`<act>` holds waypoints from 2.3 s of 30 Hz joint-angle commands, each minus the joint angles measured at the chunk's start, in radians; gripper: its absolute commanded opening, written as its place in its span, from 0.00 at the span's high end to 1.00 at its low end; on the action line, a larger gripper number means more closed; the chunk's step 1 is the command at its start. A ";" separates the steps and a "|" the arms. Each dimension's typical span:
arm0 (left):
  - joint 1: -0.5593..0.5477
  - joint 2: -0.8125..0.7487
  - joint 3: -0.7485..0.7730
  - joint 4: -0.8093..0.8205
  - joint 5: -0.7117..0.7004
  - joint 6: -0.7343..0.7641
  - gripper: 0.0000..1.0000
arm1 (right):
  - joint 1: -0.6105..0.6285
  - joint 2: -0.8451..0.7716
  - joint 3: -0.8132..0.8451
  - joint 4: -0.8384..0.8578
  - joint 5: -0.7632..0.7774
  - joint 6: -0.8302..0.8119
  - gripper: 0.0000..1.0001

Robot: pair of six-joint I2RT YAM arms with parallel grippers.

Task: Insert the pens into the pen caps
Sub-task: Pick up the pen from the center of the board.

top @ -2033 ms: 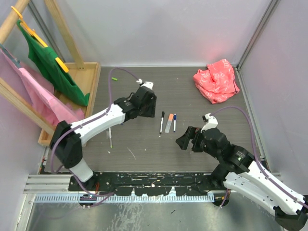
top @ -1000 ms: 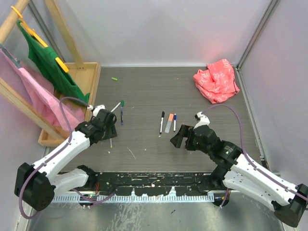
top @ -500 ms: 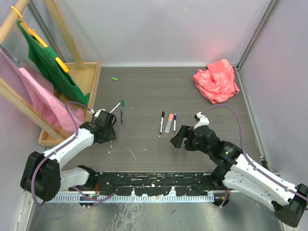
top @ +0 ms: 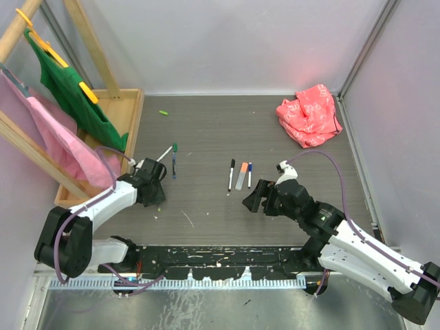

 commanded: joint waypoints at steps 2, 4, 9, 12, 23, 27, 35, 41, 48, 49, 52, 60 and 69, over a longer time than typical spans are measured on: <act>0.011 0.031 0.009 0.037 0.005 -0.016 0.66 | -0.003 0.004 0.003 0.061 -0.013 -0.001 0.16; 0.011 0.048 0.013 0.038 0.010 -0.014 0.67 | -0.003 0.007 0.004 0.063 -0.015 -0.002 0.16; 0.010 0.079 0.025 0.040 0.031 -0.005 0.72 | -0.003 0.010 0.003 0.063 -0.017 -0.006 0.17; 0.012 0.093 0.031 0.040 0.044 -0.002 0.78 | -0.003 0.007 0.002 0.063 -0.016 -0.005 0.17; 0.010 0.110 0.054 0.070 0.118 0.065 1.00 | -0.002 0.020 0.009 0.062 -0.014 -0.010 0.17; 0.010 0.101 0.093 0.088 0.162 0.138 1.00 | -0.003 0.016 0.017 0.048 -0.004 -0.017 0.17; -0.006 -0.099 0.154 0.114 0.253 0.254 1.00 | -0.002 -0.003 0.036 0.030 0.043 -0.022 0.17; -0.074 -0.276 0.183 0.128 0.331 0.240 1.00 | -0.002 -0.006 0.047 0.071 0.038 -0.017 0.17; -0.403 -0.361 0.197 0.178 0.165 0.155 1.00 | -0.003 -0.008 0.036 0.215 0.010 -0.003 0.17; -0.446 -0.362 0.195 0.200 0.146 0.144 1.00 | -0.003 -0.014 0.035 0.244 -0.003 0.005 0.17; -0.561 -0.345 0.190 0.259 0.113 0.119 1.00 | -0.003 -0.037 0.025 0.334 -0.036 0.022 0.17; -0.700 -0.199 0.249 0.376 0.097 0.095 1.00 | -0.003 -0.077 0.015 0.394 -0.022 0.076 0.25; -0.736 -0.095 0.295 0.457 0.109 0.085 1.00 | -0.003 -0.069 -0.020 0.432 -0.072 0.145 0.31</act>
